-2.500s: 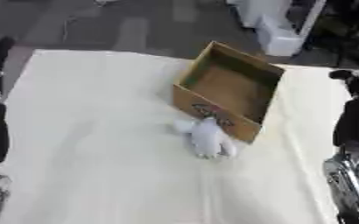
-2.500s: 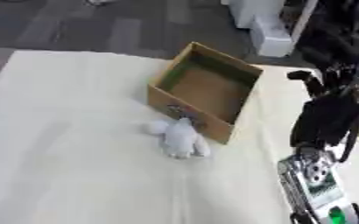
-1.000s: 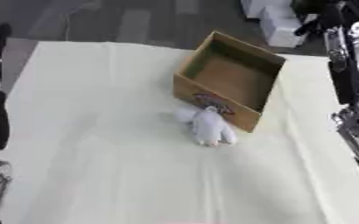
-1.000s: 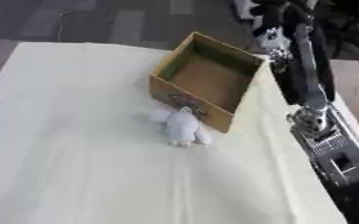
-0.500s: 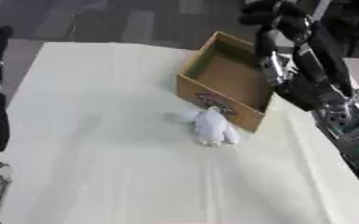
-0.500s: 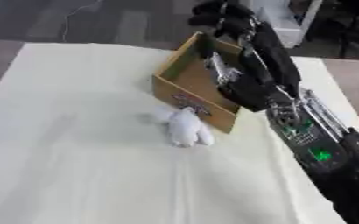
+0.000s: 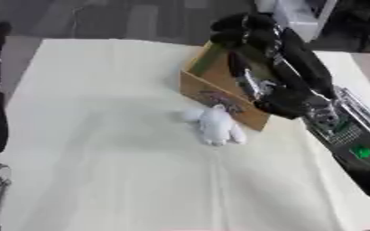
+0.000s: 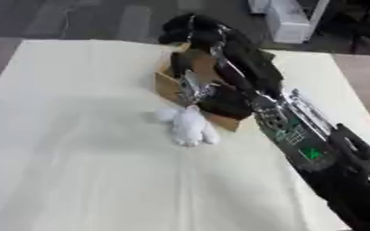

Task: Pick up objects on the table and place them in the box.

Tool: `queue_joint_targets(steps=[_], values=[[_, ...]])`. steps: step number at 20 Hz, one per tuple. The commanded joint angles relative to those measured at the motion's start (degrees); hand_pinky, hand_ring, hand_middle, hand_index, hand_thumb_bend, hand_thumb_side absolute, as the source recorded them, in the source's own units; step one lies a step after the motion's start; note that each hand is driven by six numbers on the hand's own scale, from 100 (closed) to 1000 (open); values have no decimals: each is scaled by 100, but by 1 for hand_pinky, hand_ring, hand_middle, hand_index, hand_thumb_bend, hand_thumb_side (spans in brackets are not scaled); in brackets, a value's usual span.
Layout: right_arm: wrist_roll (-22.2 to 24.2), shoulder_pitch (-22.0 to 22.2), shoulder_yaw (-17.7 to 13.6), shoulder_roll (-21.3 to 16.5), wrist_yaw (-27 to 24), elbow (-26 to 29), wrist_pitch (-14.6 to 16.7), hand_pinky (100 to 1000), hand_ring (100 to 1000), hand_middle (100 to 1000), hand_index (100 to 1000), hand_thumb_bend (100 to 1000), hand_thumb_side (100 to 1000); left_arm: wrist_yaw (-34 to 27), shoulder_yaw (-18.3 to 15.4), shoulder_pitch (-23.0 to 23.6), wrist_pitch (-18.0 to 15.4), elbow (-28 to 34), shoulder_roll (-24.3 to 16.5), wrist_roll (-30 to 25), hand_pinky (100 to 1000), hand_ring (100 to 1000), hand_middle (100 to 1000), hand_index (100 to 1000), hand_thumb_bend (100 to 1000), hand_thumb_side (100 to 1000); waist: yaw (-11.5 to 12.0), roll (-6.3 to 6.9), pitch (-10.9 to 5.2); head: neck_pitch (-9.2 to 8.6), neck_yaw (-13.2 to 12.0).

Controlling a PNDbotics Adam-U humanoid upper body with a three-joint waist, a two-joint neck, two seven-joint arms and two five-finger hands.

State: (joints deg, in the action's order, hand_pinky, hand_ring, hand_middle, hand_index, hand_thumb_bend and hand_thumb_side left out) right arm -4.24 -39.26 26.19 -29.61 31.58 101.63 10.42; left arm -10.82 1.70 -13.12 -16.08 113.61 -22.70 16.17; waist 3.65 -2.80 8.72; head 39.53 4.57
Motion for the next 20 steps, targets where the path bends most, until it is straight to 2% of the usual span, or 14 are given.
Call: queue_joint_targets(steps=[1,4,10,20], values=[[115,-119,31,83,37,1,16,590,732,783,797,100,1000,-1,12,-40,5,98,-64,-6,1000,868,861,875,100,1000,8,39,-81,130,46],[181,-111,60,153,43,-41,21,590,731,783,797,100,1000,-1,12,-35,11,98,-54,-5,1000,868,861,875,100,1000,11,43,-83,241,60],[267,-102,105,237,43,-98,33,588,729,784,799,100,1000,4,19,-37,22,98,-37,-8,1000,868,861,876,100,1000,12,46,-64,339,47],[362,-92,194,253,57,-127,79,587,728,784,799,100,1000,21,27,-47,34,98,-21,-20,1000,867,861,876,100,1000,33,39,-19,358,41]])
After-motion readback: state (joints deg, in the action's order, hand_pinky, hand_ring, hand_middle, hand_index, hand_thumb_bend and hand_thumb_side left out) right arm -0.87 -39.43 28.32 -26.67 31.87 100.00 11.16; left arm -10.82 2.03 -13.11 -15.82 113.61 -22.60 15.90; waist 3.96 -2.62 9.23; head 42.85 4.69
